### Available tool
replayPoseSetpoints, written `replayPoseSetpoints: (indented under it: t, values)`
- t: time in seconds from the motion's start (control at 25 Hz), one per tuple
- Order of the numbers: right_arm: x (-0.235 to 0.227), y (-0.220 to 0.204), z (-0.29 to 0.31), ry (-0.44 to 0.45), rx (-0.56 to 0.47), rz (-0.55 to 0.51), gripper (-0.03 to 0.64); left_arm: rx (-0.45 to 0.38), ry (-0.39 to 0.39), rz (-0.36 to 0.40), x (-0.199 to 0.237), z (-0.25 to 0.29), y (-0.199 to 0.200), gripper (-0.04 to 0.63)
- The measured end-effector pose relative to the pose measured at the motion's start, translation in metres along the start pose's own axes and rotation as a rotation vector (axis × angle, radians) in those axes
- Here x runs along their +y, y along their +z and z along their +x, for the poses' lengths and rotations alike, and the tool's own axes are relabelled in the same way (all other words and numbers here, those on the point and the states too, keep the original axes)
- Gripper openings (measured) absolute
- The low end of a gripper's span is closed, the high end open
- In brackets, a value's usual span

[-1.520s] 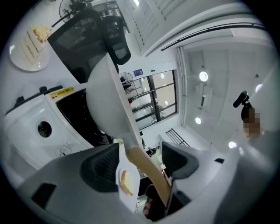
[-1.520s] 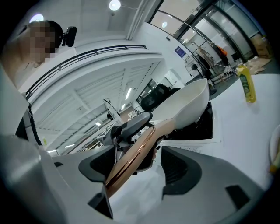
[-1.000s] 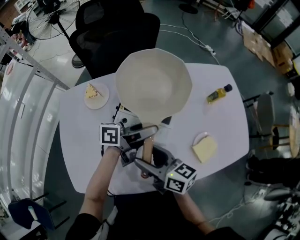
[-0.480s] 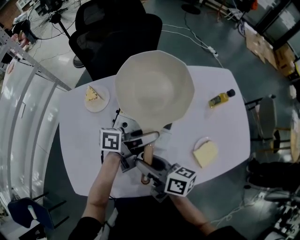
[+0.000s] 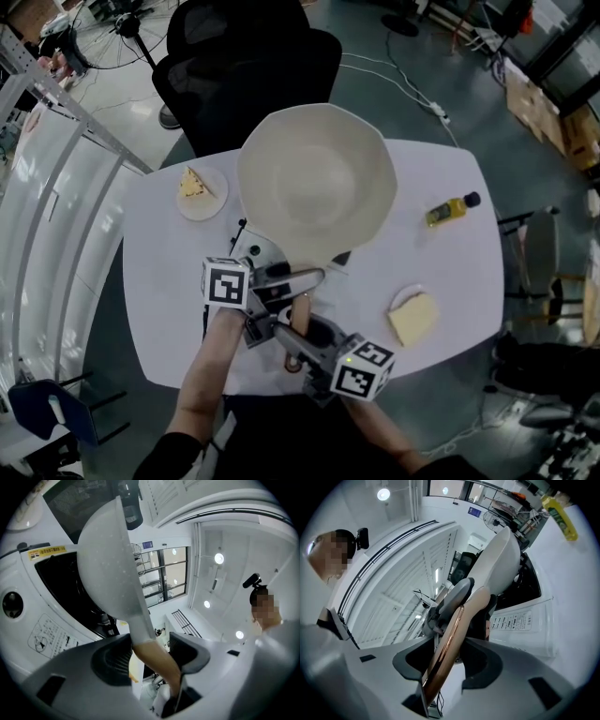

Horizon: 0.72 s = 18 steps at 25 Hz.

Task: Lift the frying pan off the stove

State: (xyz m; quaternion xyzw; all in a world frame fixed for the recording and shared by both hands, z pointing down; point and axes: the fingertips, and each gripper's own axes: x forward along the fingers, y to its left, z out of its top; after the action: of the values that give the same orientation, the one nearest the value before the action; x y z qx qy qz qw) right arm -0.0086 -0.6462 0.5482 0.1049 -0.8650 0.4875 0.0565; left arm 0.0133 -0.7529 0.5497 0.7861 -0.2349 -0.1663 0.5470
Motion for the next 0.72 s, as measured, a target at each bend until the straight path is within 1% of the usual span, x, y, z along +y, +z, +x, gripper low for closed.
replayPoseSetpoints:
  t: [0.16,0.36,0.56,0.72]
  values:
    - [0.005,0.003,0.001,0.016,0.014,-0.014,0.178,-0.025,-0.004,-0.01,-0.005,-0.001,0.003,0.25]
    - [0.016,0.007,-0.002,0.027,0.025,-0.058,0.183,-0.045,-0.014,0.005,-0.016,-0.006,0.007,0.252]
    - [0.044,0.005,0.011,0.048,0.049,-0.095,0.183,-0.09,-0.017,0.022,-0.037,-0.036,0.016,0.252]
    - [0.07,-0.004,0.025,0.083,0.078,-0.11,0.183,-0.112,0.013,0.046,-0.049,-0.066,0.019,0.252]
